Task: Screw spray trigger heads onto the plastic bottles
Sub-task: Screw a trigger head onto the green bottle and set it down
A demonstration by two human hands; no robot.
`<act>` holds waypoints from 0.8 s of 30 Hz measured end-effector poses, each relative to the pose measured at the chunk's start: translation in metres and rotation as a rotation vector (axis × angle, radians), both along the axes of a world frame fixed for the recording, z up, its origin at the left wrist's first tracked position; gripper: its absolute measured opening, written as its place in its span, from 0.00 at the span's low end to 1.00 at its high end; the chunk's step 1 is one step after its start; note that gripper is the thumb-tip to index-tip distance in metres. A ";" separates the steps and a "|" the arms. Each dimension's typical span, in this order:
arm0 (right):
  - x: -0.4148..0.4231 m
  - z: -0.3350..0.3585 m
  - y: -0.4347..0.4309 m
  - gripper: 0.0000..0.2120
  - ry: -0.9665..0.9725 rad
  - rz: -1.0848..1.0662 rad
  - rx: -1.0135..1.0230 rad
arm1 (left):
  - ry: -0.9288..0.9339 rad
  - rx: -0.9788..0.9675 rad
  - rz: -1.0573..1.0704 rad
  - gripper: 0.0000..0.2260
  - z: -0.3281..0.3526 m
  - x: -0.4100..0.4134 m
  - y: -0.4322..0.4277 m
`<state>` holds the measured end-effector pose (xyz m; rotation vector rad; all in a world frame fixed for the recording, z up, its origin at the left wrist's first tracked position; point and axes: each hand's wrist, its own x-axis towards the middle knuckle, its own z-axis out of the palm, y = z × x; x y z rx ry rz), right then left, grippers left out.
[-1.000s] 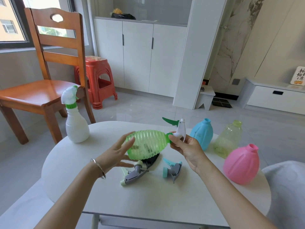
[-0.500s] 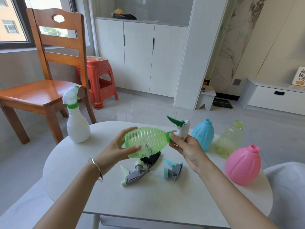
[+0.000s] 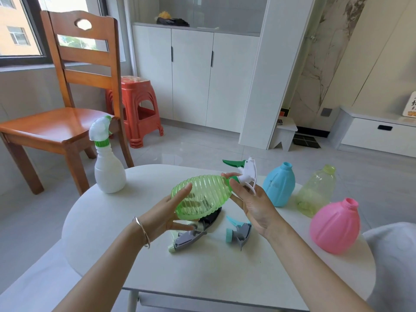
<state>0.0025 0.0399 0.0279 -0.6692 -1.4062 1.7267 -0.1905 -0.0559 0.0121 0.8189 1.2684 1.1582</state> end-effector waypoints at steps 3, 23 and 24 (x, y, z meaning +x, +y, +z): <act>-0.003 0.002 -0.003 0.13 0.001 -0.057 0.022 | 0.000 0.075 0.081 0.40 0.000 0.003 0.000; -0.092 0.036 -0.024 0.25 -0.088 0.158 0.147 | -0.295 0.202 0.314 0.28 0.008 -0.054 -0.020; -0.101 0.034 -0.027 0.28 -0.121 0.192 0.177 | -0.338 0.216 0.314 0.28 0.008 -0.058 -0.021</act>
